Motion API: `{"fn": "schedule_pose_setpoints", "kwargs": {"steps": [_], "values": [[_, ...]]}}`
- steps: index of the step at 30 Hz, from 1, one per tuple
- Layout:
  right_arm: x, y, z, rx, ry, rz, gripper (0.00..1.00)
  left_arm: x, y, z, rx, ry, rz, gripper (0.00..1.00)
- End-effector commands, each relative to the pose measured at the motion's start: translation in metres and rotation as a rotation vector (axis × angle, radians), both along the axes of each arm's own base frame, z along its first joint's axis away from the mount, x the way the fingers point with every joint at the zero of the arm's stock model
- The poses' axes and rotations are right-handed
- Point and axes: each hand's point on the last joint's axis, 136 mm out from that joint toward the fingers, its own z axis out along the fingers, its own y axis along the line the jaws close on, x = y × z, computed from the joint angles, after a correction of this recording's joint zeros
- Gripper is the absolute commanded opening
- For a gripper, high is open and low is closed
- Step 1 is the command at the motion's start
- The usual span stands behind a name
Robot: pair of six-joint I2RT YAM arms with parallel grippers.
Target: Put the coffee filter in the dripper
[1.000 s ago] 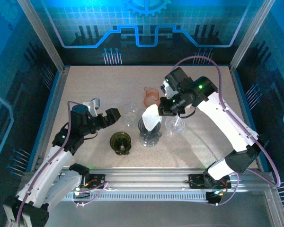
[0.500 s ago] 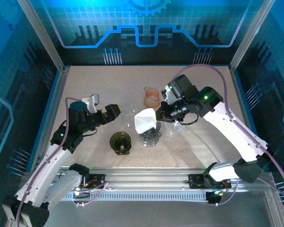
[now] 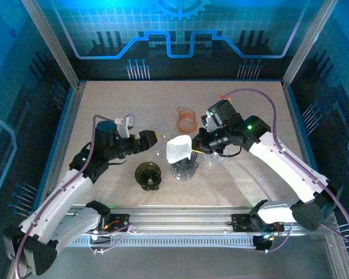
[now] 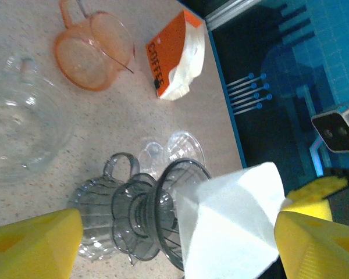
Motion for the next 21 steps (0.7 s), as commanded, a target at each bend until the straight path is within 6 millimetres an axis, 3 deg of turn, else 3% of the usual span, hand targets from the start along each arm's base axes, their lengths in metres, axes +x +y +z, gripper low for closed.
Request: {"fn": "schedule_pose_setpoints", "kwargs": {"steps": [1, 8, 16, 21], "values": [[0.011, -0.009, -0.004, -0.016, -0.023, -0.043, 0.0, 0.0, -0.017, 0.007, 0.014, -0.036, -0.058, 0.82], [0.017, -0.013, -0.023, -0.042, -0.019, -0.052, 0.0, -0.001, -0.038, -0.015, 0.051, 0.005, -0.115, 0.76], [0.012, -0.017, -0.035, -0.081, -0.031, -0.008, 0.0, -0.004, -0.046, -0.022, 0.058, 0.02, -0.137, 0.65], [0.008, -0.019, -0.042, -0.09, -0.034, 0.004, 0.12, -0.005, -0.046, -0.033, 0.077, 0.054, -0.14, 0.58]]}}
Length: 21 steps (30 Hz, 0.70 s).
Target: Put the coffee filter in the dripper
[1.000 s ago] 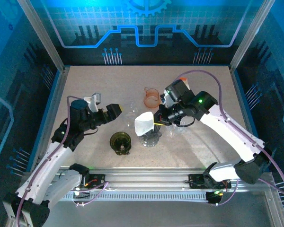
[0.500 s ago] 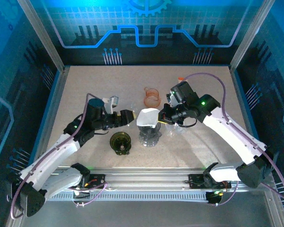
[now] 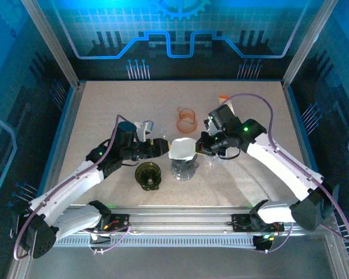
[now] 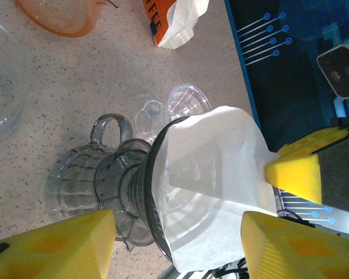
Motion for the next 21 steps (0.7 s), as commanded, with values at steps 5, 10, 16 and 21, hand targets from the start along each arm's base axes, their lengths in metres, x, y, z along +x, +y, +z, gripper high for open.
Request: {"fn": "schedule_pose_setpoints", "kwargs": {"steps": [5, 10, 16, 21], "values": [[0.0, -0.008, 0.008, -0.01, -0.098, 0.016, 0.37, 0.001, -0.001, 0.003, 0.019, -0.011, -0.001, 0.59], [-0.001, -0.01, 0.016, 0.008, -0.169, 0.03, 0.49, -0.002, 0.007, 0.015, 0.026, -0.057, 0.021, 0.63], [0.018, -0.006, 0.032, -0.093, -0.429, 0.147, 0.55, -0.001, 0.022, 0.025, 0.035, -0.111, 0.091, 0.7], [0.03, -0.004, 0.009, -0.228, -0.456, 0.269, 0.55, -0.002, 0.023, 0.021, 0.025, -0.095, 0.103, 0.73]]}}
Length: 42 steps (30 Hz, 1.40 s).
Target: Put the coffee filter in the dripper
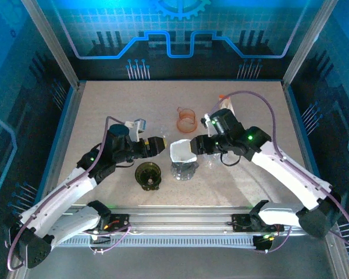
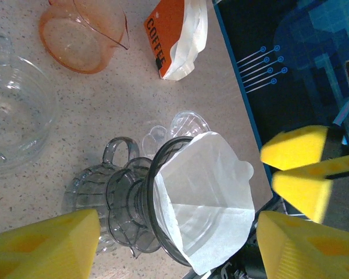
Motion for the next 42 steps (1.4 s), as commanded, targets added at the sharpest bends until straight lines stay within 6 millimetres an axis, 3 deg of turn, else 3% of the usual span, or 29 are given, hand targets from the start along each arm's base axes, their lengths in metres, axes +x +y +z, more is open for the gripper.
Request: {"fn": "schedule_pose_setpoints", "kwargs": {"steps": [1, 6, 14, 25, 34, 38, 42], "values": [[0.018, -0.002, -0.007, -0.13, -0.109, 0.058, 0.55, -0.001, 0.002, -0.007, 0.023, 0.018, 0.013, 0.72], [0.024, -0.001, -0.007, -0.088, -0.175, 0.03, 0.55, 0.001, -0.006, -0.019, 0.042, 0.054, -0.026, 0.62], [0.02, -0.002, -0.019, -0.116, -0.18, 0.033, 0.51, 0.002, -0.026, -0.024, -0.001, 0.05, -0.102, 0.73], [0.016, -0.001, -0.037, -0.178, -0.17, 0.055, 0.42, 0.003, -0.044, -0.048, 0.01, 0.115, -0.14, 0.46], [0.013, -0.001, -0.049, -0.197, -0.152, 0.057, 0.42, 0.002, -0.044, -0.055, 0.023, 0.138, -0.14, 0.44], [0.016, -0.001, -0.043, -0.193, -0.171, 0.054, 0.49, 0.001, -0.044, -0.056, 0.028, 0.143, -0.14, 0.44], [0.022, 0.0, -0.021, -0.178, -0.232, 0.046, 0.59, 0.001, -0.043, -0.054, 0.03, 0.139, -0.139, 0.47]]}}
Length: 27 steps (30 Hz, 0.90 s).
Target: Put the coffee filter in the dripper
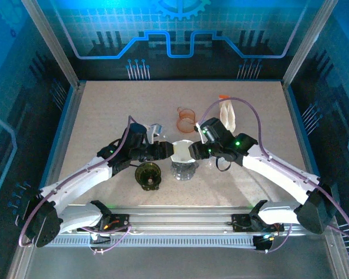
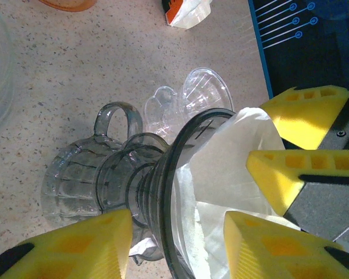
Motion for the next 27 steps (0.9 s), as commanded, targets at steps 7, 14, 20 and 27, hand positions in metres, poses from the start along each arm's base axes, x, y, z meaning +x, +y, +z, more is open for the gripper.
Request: {"fn": "schedule_pose_setpoints", "kwargs": {"steps": [7, 14, 20, 27], "values": [[0.011, 0.016, 0.029, -0.015, -0.047, 0.06, 0.67, -0.006, -0.003, 0.001, -0.004, 0.004, -0.024, 0.46], [0.008, 0.017, 0.025, -0.063, -0.045, 0.068, 0.66, -0.008, 0.002, 0.006, 0.002, -0.005, -0.009, 0.45], [0.002, 0.008, 0.035, -0.044, -0.077, 0.045, 0.63, -0.01, 0.007, 0.014, 0.012, -0.026, -0.002, 0.44], [-0.011, 0.002, 0.032, -0.036, -0.065, 0.039, 0.5, -0.012, 0.007, 0.015, 0.006, -0.021, -0.005, 0.4]]}}
